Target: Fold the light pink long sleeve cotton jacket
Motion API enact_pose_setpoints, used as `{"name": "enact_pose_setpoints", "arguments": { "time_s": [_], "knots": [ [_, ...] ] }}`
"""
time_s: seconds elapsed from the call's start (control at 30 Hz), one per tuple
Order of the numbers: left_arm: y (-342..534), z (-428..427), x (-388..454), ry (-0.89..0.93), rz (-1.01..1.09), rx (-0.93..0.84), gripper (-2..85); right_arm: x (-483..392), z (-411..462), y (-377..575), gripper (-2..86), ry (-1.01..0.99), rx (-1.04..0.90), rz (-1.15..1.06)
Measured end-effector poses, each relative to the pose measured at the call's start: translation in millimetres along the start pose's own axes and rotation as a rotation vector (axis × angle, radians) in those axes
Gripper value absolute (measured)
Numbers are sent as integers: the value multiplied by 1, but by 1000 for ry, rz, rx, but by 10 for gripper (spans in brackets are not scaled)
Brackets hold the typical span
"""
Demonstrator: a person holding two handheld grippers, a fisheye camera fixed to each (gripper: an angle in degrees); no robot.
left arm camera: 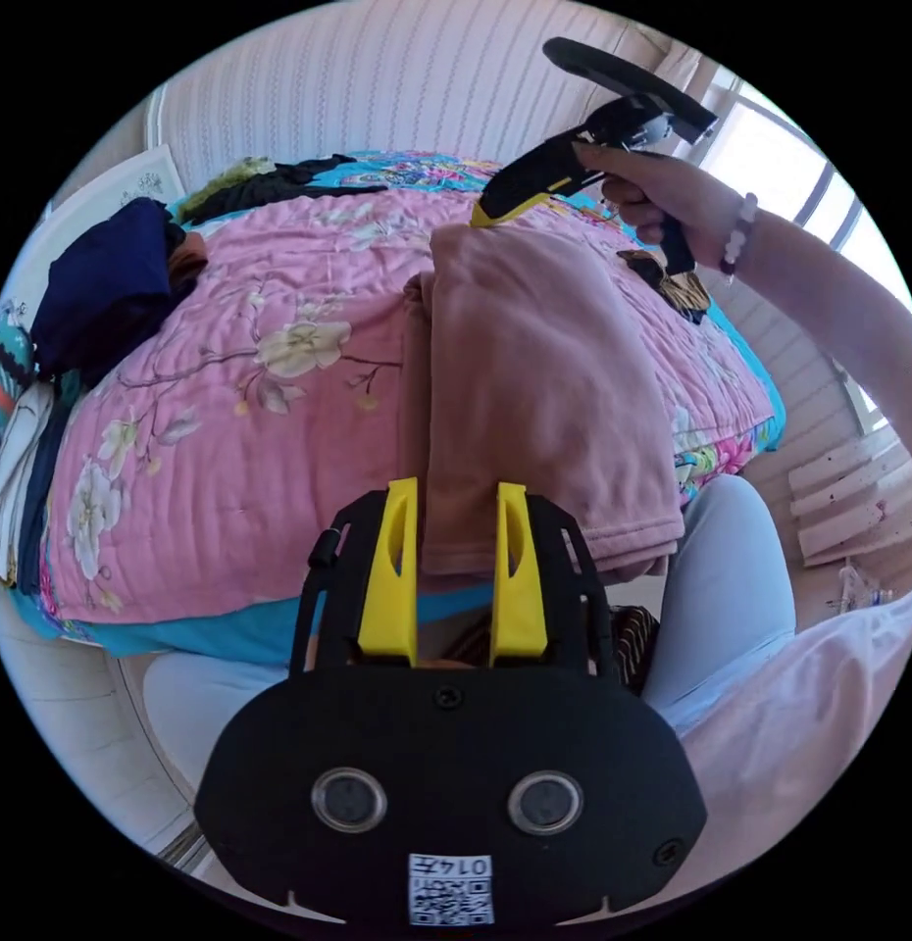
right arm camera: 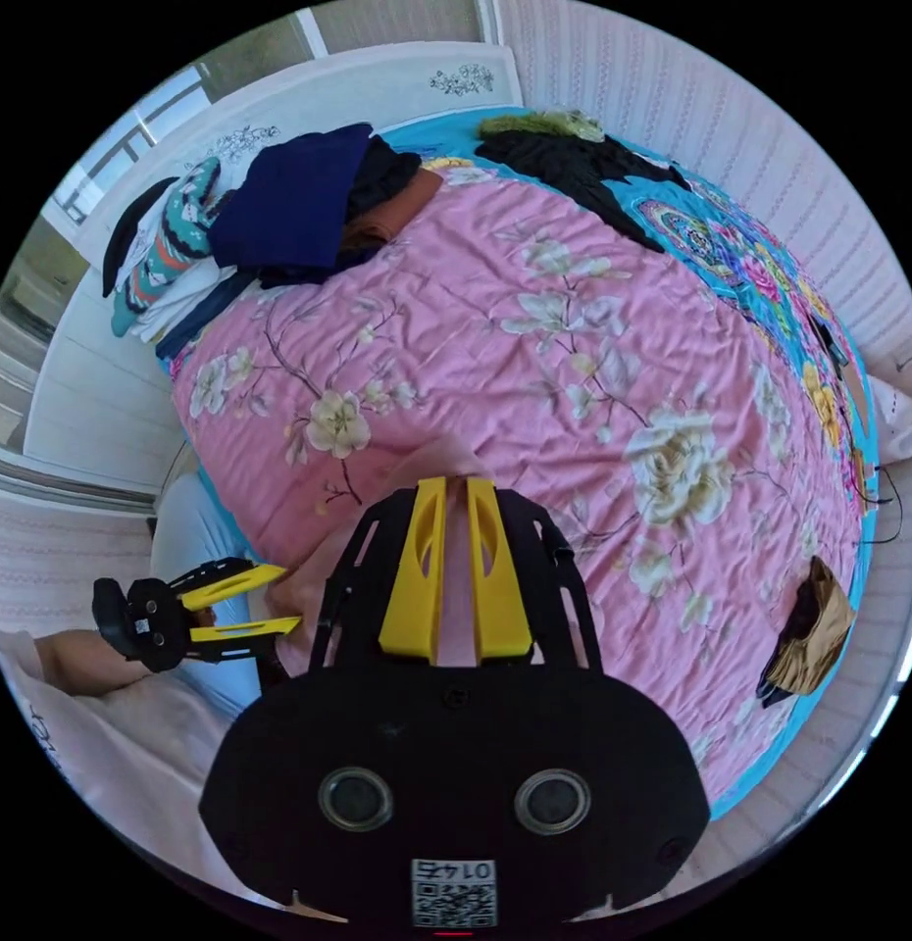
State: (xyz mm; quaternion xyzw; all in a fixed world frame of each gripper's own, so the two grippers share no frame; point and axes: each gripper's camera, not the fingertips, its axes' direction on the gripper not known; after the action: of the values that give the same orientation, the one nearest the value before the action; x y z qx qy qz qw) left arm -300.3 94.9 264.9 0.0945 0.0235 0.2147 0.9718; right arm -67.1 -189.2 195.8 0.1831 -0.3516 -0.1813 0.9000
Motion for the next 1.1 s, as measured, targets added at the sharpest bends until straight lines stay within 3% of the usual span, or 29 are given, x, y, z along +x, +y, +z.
{"name": "enact_pose_setpoints", "arguments": {
  "time_s": [0.07,0.17,0.37,0.63,0.7,0.8,0.93,1.1],
  "knots": [
    [-3,2,-11,112,23,-18,63,-6,44,-22,52,22,-80,-22],
    [-1,-9,-23,105,26,2,4,-11,77,-46,53,-8,-89,-14],
    [4,0,-52,55,-20,-53,-8,-20,167,-83,47,-57,-154,-54],
    [8,-1,-68,115,-53,-21,36,-36,187,-102,52,-9,-166,-243],
    [14,-10,-77,131,-86,11,65,-28,175,-104,79,-32,-124,-285],
    [24,-12,-88,148,-121,21,107,-9,176,-115,198,-12,-111,-281],
    [31,4,-98,219,-168,11,122,14,239,-130,199,-177,-334,-284],
    [35,10,-102,209,-159,32,118,49,276,-136,142,-418,-391,-181]
  ]
}}
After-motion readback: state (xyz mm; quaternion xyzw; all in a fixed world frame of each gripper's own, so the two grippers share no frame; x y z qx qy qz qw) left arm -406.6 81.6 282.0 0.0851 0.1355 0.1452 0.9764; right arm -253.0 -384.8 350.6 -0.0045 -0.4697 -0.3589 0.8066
